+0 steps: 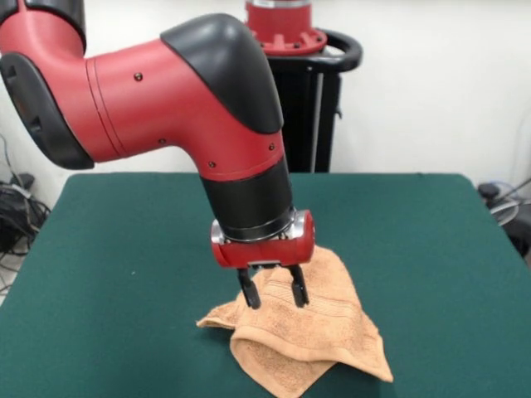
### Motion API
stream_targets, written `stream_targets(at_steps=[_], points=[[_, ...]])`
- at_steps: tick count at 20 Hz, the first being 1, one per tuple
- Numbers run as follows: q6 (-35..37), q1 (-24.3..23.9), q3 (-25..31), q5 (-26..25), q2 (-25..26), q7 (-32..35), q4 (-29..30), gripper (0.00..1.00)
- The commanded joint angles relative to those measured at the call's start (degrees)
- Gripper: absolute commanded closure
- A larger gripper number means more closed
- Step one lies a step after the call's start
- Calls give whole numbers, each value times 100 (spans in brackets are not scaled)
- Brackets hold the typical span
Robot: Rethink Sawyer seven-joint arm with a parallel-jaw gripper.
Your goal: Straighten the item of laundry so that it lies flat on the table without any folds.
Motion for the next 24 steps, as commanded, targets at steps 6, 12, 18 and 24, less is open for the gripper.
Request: stream_targets(at_steps=[6,12,18,24], points=[[-49,0,-761,-193,177,-1110,237,0],[-81,-57,-803,-207,217,-1292,265,0],[-327,36,-889,-263,205,-963,454,0],[-485,-1,-925,-361,492,-1059,402,0]])
